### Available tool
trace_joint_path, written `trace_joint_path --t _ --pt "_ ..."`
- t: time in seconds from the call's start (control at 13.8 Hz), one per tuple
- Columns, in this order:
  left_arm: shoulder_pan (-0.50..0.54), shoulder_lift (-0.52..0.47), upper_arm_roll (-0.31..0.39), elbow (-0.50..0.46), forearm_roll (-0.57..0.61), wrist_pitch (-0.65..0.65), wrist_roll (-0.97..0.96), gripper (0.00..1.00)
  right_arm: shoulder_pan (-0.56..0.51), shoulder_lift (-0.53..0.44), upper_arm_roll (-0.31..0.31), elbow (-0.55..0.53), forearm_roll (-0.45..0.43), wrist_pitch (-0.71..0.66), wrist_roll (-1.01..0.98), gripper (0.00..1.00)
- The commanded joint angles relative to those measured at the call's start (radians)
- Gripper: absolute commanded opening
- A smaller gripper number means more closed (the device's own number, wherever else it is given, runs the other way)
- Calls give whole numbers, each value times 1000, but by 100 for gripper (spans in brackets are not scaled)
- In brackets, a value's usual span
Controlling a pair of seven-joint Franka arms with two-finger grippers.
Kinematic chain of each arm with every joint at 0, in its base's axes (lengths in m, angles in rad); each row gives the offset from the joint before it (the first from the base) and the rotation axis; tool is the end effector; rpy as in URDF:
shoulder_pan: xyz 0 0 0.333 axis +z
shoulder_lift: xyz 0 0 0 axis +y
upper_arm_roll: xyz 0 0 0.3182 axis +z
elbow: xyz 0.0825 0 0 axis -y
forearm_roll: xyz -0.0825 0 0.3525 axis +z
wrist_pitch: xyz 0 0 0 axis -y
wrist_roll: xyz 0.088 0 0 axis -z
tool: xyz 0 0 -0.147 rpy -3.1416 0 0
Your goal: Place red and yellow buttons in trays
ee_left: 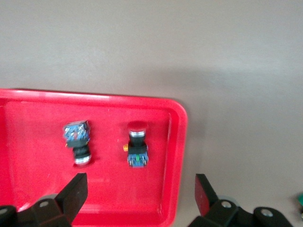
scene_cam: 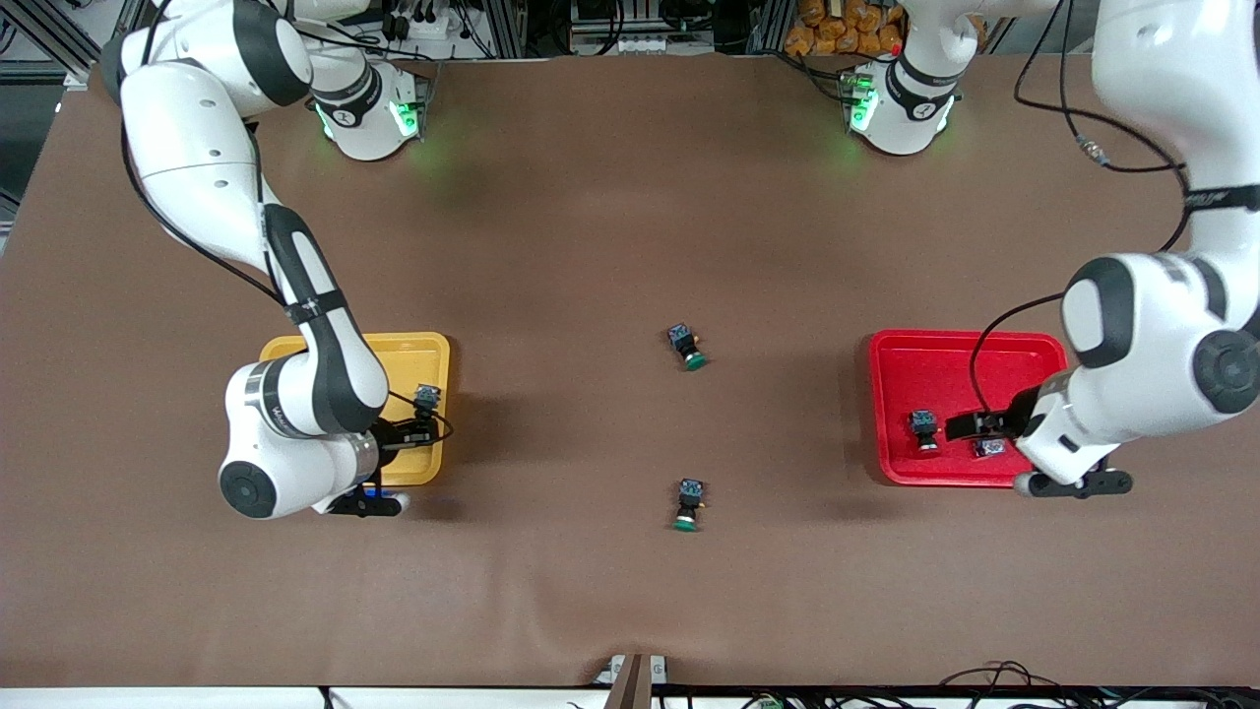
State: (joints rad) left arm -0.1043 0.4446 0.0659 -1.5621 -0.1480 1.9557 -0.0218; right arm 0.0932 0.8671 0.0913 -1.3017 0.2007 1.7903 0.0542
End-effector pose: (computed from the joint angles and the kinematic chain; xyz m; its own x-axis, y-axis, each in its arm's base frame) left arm 0.6452 -0.0449 0.3606 0.9979 0.0338 -0.0546 0.0394 -0.9937 0.1045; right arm 0.6499 0.1356 0.1821 0.9200 0.0707 -0.3854 -0.0138 -0.9771 -0.2121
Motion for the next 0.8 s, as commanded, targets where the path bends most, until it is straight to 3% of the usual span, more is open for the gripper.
trace_joint_path --t 0.0,0.22,0.43,0.72 --pt "12 -88 -3 0 21 -90 -10 100 -49 -105 21 -185 -14 92 -109 0" --pt "17 -185 2 22 56 -197 -4 100 -55 -105 19 -189 -14 95 -129 0" --pt "14 -263 -5 48 59 -283 -12 100 -59 -103 19 -200 -14 112 -158 99" --pt "5 -268 -23 83 77 -337 -9 100 -59 -103 21 -199 -12 113 -158 100"
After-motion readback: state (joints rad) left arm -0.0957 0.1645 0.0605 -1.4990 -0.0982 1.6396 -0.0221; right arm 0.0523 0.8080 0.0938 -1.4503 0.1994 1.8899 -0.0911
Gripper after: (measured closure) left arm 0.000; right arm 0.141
